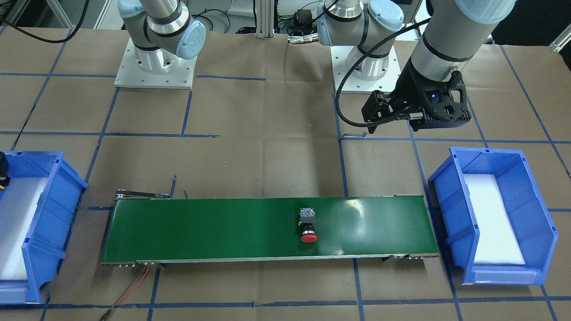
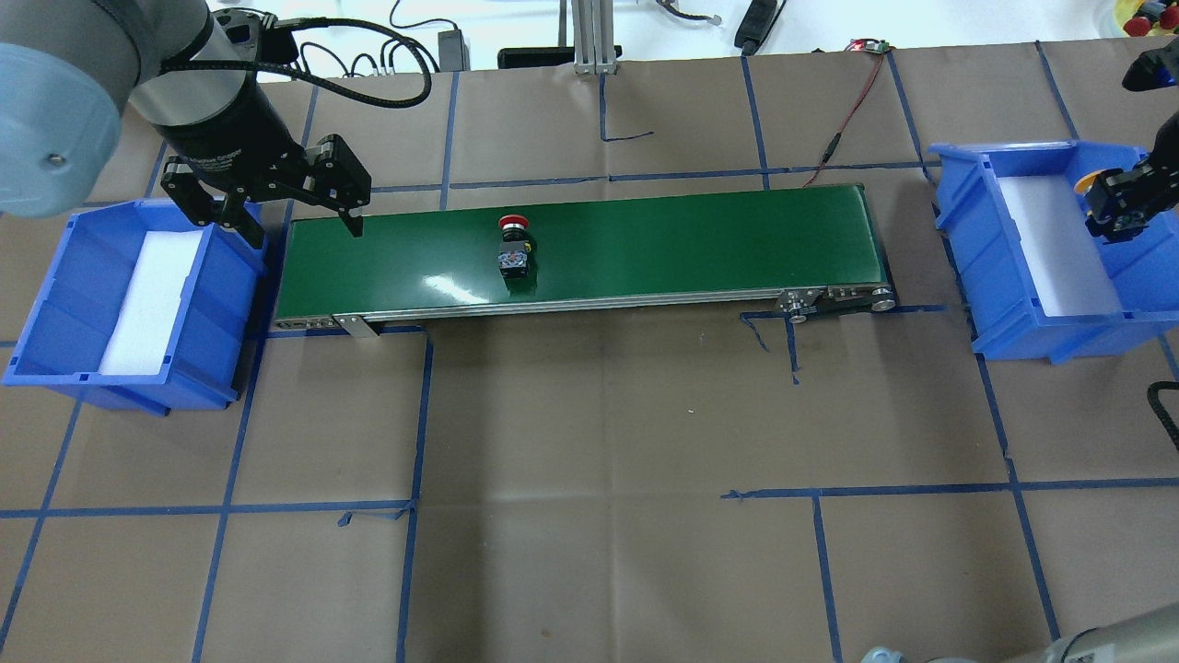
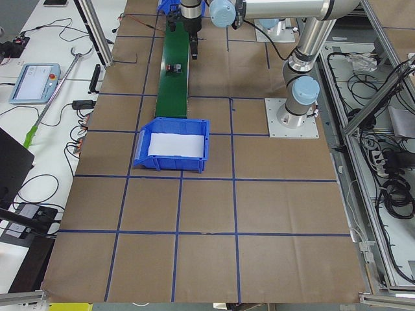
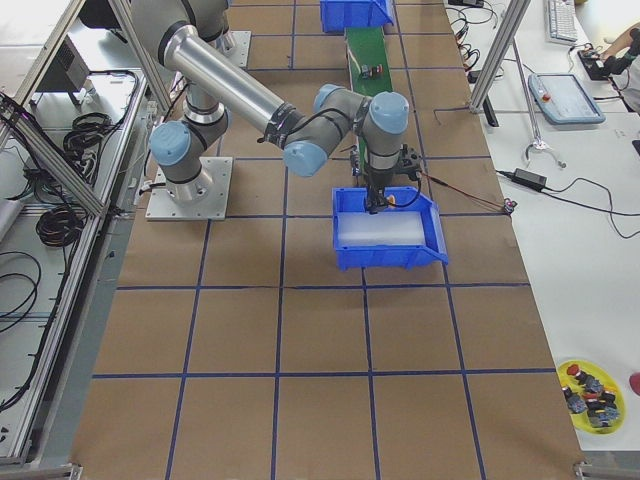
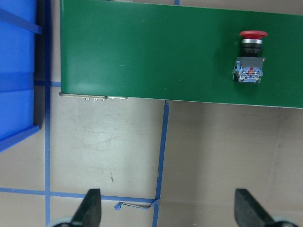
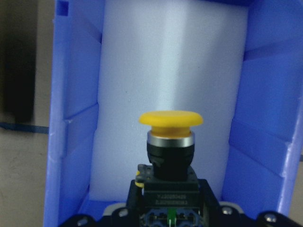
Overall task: Transport two buttons from left to right
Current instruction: 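Carry the yellow button to the empty blue bin with the right gripper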
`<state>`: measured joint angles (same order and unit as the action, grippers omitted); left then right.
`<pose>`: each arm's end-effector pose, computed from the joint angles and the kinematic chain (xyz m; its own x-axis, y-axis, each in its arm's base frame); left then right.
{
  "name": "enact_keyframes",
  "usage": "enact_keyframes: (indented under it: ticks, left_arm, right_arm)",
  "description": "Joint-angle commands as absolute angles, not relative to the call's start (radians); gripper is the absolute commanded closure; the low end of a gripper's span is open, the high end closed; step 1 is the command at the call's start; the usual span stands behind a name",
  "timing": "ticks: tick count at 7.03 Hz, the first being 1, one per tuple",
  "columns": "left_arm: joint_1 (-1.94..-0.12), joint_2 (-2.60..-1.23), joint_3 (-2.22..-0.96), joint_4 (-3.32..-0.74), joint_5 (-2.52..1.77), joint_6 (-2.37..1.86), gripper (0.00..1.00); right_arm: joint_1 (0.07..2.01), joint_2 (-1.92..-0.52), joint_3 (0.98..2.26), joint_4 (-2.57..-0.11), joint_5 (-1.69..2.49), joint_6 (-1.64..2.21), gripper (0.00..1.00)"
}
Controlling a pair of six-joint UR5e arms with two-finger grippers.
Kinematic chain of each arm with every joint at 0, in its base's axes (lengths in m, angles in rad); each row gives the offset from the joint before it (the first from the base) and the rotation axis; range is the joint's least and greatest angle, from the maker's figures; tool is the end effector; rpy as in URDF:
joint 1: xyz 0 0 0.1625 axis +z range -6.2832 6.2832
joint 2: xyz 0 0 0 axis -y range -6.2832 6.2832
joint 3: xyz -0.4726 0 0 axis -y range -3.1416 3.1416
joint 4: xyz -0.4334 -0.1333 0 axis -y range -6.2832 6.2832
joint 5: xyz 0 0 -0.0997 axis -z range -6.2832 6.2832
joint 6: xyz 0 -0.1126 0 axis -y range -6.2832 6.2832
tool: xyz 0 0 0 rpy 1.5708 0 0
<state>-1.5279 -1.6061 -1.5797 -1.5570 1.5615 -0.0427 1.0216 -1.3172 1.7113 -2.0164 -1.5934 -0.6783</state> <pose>-0.1108 -0.5511 0.5001 -0.9963 -0.0858 0.0080 -0.0855 0.9959 0.0308 -0.2143 -0.6006 0.3463 -0.9906 -0.1274 0.0499 -0.1288 0.9913 -0.0259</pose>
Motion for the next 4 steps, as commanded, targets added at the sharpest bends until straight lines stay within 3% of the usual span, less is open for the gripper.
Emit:
enact_keyframes:
  ticks: [1, 4]
  left_arm:
    - [-1.528, -1.608, -1.578, -1.557, 1.562, -0.043, 0.00]
    - [-1.528, -1.608, -1.578, -1.557, 1.560, -0.043, 0.00]
  right_arm:
    - [1.012, -1.292, 1.833, -2.155, -1.594, -0.684, 0.96]
    - [0.997, -1.209, 1.838, -2.190, -1.597, -0.687, 0.96]
